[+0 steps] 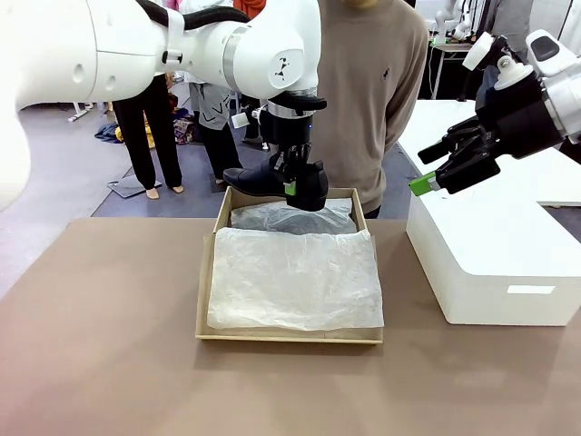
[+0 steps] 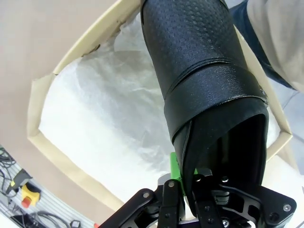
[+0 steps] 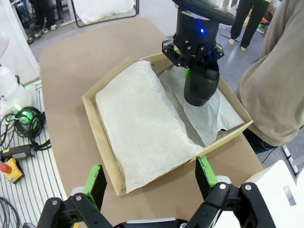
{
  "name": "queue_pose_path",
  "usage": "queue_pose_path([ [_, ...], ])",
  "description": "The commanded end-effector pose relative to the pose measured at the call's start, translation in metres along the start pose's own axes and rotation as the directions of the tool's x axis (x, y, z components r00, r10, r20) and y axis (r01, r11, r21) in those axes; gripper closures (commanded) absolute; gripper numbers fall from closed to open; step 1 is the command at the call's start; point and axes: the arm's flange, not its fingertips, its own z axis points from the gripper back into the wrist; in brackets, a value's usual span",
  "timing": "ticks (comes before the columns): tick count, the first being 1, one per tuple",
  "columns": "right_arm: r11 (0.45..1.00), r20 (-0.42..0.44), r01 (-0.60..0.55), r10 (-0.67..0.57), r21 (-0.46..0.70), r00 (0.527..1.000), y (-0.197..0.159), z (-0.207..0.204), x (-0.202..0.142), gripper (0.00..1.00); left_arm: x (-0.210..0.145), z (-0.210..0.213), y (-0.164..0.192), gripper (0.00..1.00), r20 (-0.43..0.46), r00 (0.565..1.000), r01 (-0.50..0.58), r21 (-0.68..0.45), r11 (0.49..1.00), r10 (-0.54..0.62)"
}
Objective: Pack the shoes into the box.
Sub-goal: Place the other shoe of the Shoes into the Shoes Box.
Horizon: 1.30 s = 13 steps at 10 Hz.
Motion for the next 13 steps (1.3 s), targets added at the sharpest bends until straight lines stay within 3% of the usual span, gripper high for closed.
queue_pose_path([
  [1,1.000,0.023,-0.019,0.019,0.014,1.000,-0.003,-0.002,0.000,0.00,0.003,0.006,0.000,1.00,-0.002,1.000,0.009,-0.007,1.000,-0.009],
  [3,1.000,0.023,-0.019,0.019,0.014,1.000,-0.003,-0.002,0.000,0.00,0.000,0.000,0.000,1.00,0.000,1.000,0.000,0.000,1.000,0.000],
  [7,1.000,0.023,-0.019,0.019,0.014,1.000,-0.003,-0.002,0.000,0.00,-0.032,0.022,0.004,1.00,-0.009,0.989,-0.149,-0.051,0.988,0.149],
  [10,1.000,0.023,-0.019,0.019,0.014,1.000,-0.003,-0.002,0.000,0.00,-0.047,0.024,0.007,1.00,0.025,0.955,-0.294,-0.019,0.955,0.295],
  [13,1.000,0.023,-0.019,0.019,0.014,1.000,-0.003,-0.002,0.000,0.00,-0.057,0.020,0.006,1.00,0.023,0.950,-0.312,0.002,0.950,0.312],
])
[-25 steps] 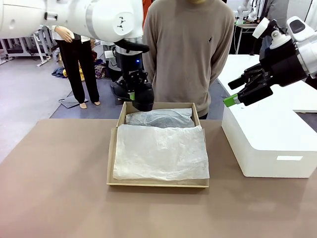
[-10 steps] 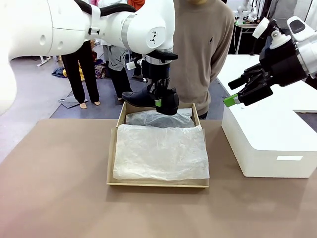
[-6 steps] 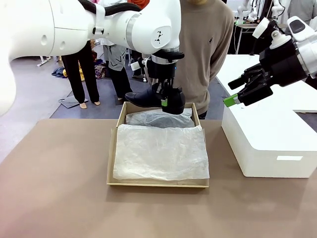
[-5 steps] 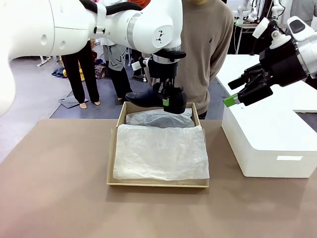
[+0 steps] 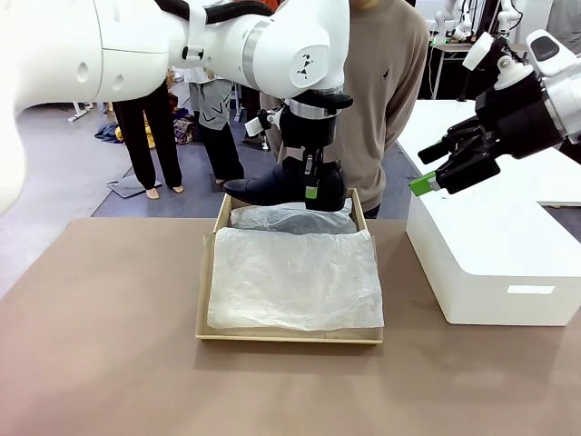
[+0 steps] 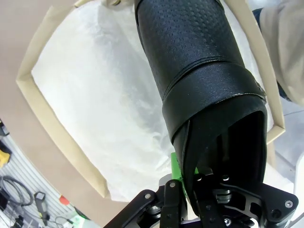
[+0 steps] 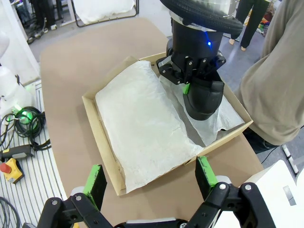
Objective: Pack the shoes into the box.
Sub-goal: Place the other shoe of the Shoes into the Shoes Box.
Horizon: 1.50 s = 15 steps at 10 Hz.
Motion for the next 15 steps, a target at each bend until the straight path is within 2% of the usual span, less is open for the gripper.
queue_pose_path([
  [1,1.000,0.023,-0.019,0.019,0.014,1.000,-0.003,-0.002,0.000,0.00,-0.005,0.003,-0.006,1.00,0.012,0.999,-0.031,0.029,0.999,0.030],
  [4,1.000,0.023,-0.019,0.019,0.014,1.000,-0.003,-0.002,0.000,0.00,-0.009,-0.005,-0.010,1.00,0.003,0.995,-0.101,0.062,0.993,0.101],
  [11,1.000,0.023,-0.019,0.019,0.014,1.000,-0.003,-0.002,0.000,0.00,-0.029,-0.022,-0.012,1.00,-0.005,0.995,-0.101,0.101,0.990,0.102],
  [15,1.000,0.023,-0.019,0.019,0.014,1.000,-0.003,-0.002,0.000,0.00,-0.030,-0.028,-0.009,1.00,0.025,0.990,-0.140,0.063,0.988,0.139],
])
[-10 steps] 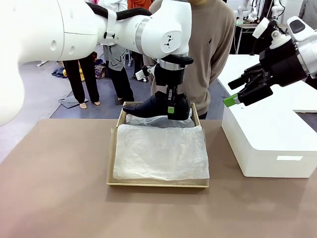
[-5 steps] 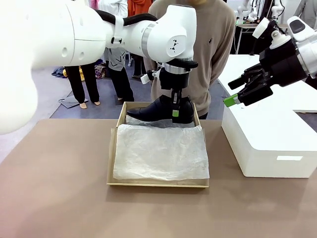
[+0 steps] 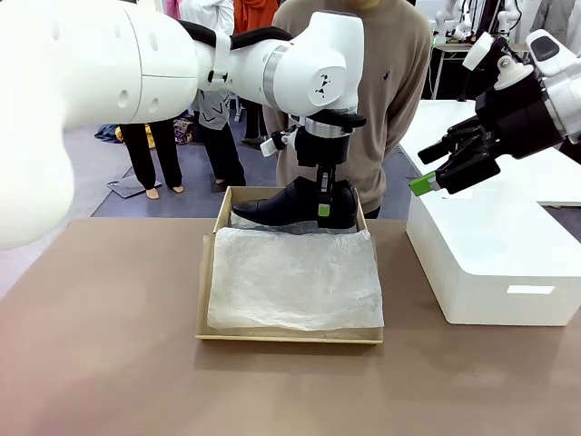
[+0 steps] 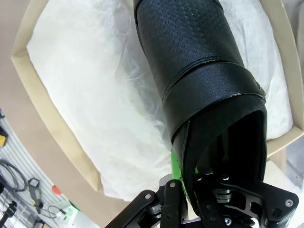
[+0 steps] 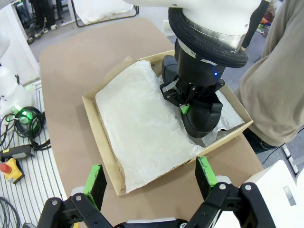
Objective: Pack the shoes into the box.
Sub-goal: Place the other shoe of the Shoes into the Shoes Box.
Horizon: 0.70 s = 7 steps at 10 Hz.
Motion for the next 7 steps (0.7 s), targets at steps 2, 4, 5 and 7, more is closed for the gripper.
queue_pose_path([
  [2,1.000,0.023,-0.019,0.019,0.014,1.000,-0.003,-0.002,0.000,0.00,-0.005,0.001,0.000,1.00,0.042,0.995,-0.088,-0.022,0.996,0.089],
  [4,1.000,0.023,-0.019,0.019,0.014,1.000,-0.003,-0.002,0.000,0.00,-0.003,-0.006,-0.001,1.00,0.038,0.994,-0.105,-0.046,0.993,0.107],
  [5,1.000,0.023,-0.019,0.019,0.014,1.000,-0.003,-0.002,0.000,0.00,-0.002,-0.009,-0.003,1.00,0.042,0.994,-0.100,-0.046,0.994,0.102],
  [7,1.000,0.023,-0.019,0.019,0.014,1.000,-0.003,-0.002,0.000,0.00,-0.002,-0.013,-0.004,1.00,0.040,0.994,-0.101,-0.031,0.994,0.102],
])
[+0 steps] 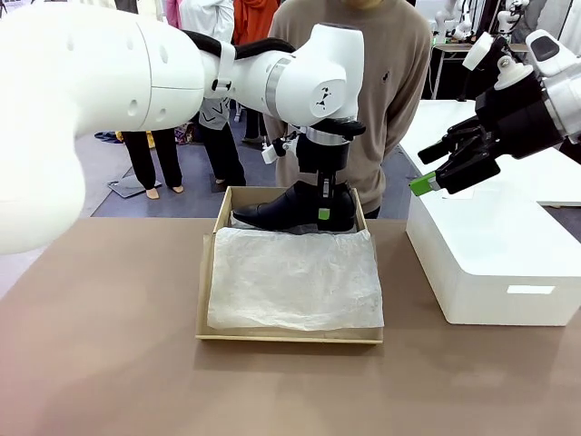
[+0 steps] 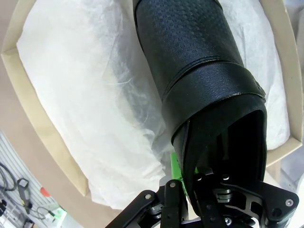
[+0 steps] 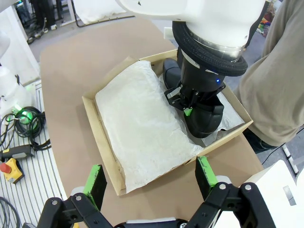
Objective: Pack the shoes into the box.
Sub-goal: Place the other shoe of the Shoes into the Shoes Box.
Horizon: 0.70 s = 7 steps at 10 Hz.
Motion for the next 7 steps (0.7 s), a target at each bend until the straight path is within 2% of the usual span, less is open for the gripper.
queue_pose_path([
  [1,1.000,0.023,-0.019,0.019,0.014,1.000,-0.003,-0.002,0.000,0.00,0.001,0.002,0.003,1.00,0.031,0.998,-0.059,-0.009,0.998,0.060],
  [7,1.000,0.023,-0.019,0.019,0.014,1.000,-0.003,-0.002,0.000,0.00,0.003,-0.013,0.003,1.00,0.035,0.997,-0.066,-0.001,0.998,0.066],
])
